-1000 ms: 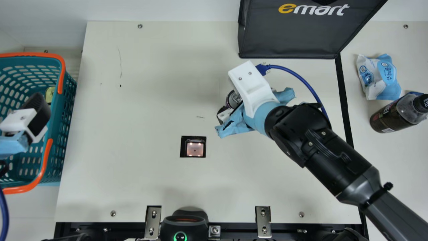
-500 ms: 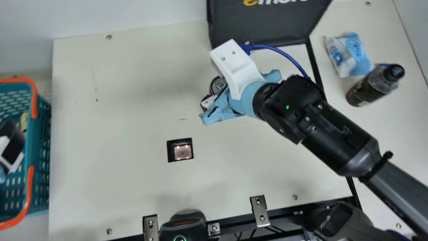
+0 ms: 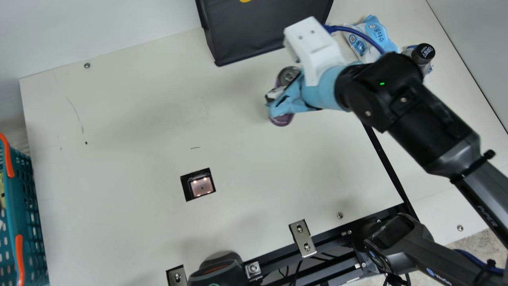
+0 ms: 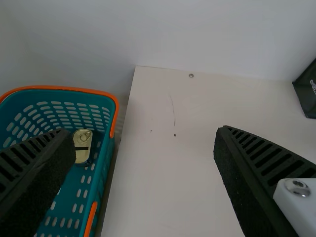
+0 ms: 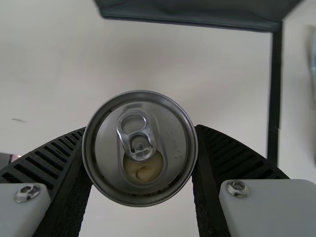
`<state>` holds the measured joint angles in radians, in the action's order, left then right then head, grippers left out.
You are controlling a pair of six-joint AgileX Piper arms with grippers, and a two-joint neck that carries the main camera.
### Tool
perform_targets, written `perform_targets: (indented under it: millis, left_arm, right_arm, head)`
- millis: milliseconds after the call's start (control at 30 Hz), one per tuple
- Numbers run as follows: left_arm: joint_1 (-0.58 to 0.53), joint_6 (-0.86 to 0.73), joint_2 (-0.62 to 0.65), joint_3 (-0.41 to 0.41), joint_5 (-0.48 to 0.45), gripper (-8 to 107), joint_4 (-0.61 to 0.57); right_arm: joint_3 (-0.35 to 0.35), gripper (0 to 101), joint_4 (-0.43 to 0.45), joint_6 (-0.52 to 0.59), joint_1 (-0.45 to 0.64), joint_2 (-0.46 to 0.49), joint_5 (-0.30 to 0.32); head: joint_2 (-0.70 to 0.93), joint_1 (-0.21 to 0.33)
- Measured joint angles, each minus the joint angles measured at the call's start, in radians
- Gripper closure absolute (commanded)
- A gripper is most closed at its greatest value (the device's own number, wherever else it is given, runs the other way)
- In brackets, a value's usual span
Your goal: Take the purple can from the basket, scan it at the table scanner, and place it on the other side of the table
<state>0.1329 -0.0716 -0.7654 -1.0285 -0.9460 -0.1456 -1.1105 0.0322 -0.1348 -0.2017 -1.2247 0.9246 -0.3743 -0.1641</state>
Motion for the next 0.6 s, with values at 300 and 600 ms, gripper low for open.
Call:
perform_targets:
  millis: [300, 600]
  left_arm:
    - [0.0, 0.0, 0.0, 0.0, 0.0, 9, 0.0]
    - [0.0, 0.0, 0.0, 0.0, 0.0, 9, 0.0]
  right_arm:
    - [0.044, 101, -0.042, 0.085, 0.256, 0.071, 0.051]
    - [0.065, 101, -0.069, 0.175, 0.494, 0.119, 0.107]
  head:
    - [0.0, 0.0]
    - [0.0, 0.0]
